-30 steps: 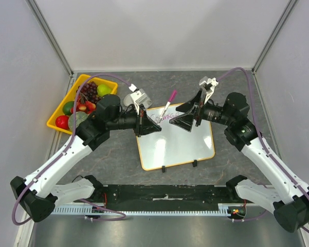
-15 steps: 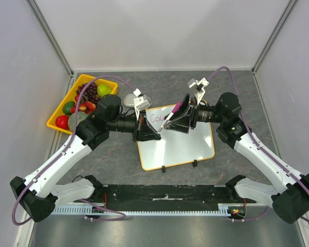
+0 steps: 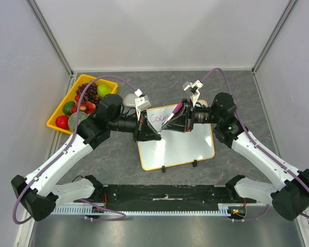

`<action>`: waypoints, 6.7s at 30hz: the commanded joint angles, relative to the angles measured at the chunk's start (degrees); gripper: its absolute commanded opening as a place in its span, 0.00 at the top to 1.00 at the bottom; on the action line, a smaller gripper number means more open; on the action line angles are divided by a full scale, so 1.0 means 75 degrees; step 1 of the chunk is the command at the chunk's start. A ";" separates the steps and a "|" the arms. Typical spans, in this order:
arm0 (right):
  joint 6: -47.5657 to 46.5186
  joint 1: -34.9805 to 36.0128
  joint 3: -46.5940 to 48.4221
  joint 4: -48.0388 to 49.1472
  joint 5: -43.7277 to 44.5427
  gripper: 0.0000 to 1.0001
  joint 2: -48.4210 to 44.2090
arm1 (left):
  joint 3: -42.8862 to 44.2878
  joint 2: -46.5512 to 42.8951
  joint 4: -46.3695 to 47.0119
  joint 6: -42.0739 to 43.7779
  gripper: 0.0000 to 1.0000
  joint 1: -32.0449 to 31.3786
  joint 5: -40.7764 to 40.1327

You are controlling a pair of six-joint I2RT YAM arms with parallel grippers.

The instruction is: Write a sentence on the whiteboard

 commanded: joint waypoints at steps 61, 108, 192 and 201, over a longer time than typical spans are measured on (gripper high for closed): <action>-0.2305 -0.0720 -0.0298 -0.3427 0.5588 1.00 -0.1312 | -0.2530 -0.0395 0.1848 -0.2346 0.09 0.3155 -0.3089; -0.2539 -0.0978 -0.0731 -0.3298 0.6304 1.00 -0.1652 | -0.5626 0.2957 0.9819 -0.2779 0.95 0.3355 0.1002; -0.2141 -0.0966 -0.2021 -0.0544 0.8272 1.00 -0.0913 | -0.5591 0.3051 0.9713 -0.2744 0.98 0.3367 0.1142; -0.2035 -0.0966 -0.1939 -0.0649 0.8426 1.00 -0.1042 | -0.5591 0.3051 0.9749 -0.2756 0.98 0.3367 0.1154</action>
